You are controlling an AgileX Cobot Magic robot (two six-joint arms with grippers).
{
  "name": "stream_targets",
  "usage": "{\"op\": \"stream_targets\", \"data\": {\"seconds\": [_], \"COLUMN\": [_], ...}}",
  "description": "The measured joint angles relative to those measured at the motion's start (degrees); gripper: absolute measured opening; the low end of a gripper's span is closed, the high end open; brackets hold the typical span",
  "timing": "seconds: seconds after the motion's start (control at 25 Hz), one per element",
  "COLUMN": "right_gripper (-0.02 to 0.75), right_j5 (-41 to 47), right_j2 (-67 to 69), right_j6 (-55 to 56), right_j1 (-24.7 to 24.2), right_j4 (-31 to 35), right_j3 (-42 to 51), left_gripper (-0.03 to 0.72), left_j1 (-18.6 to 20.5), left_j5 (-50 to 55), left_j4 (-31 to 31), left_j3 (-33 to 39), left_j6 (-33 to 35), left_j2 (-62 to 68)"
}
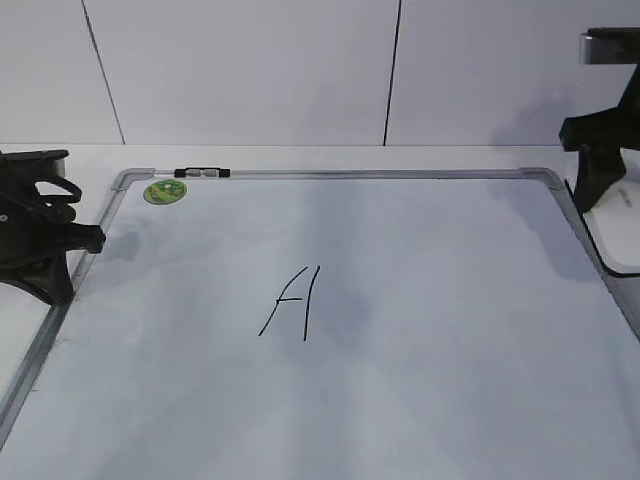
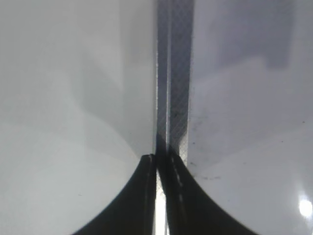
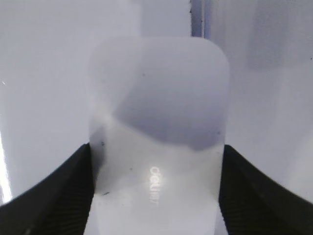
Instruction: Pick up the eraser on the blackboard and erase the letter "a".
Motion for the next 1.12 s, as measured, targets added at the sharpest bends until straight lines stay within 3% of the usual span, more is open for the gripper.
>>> {"op": "stream_targets", "data": {"seconds": [0.4, 1.12], "right_gripper": [0.532, 0.532], "right_j5": [-0.3, -2.6], "right_j2": [0.0, 7.1], "right_j6": [0.0, 0.0], "right_j1": [0.0, 0.0], "right_j4": [-0.4, -0.2], "right_j3": [6.9, 7.3], "left_gripper": [0.017, 0.017], "left_j1": [0.0, 0.0], "left_j5": [0.0, 0.0], "left_j4": [0.0, 0.0], "left_j3": [0.0, 0.0], "left_j6": [0.0, 0.0], "left_j2": [0.0, 0.0]}}
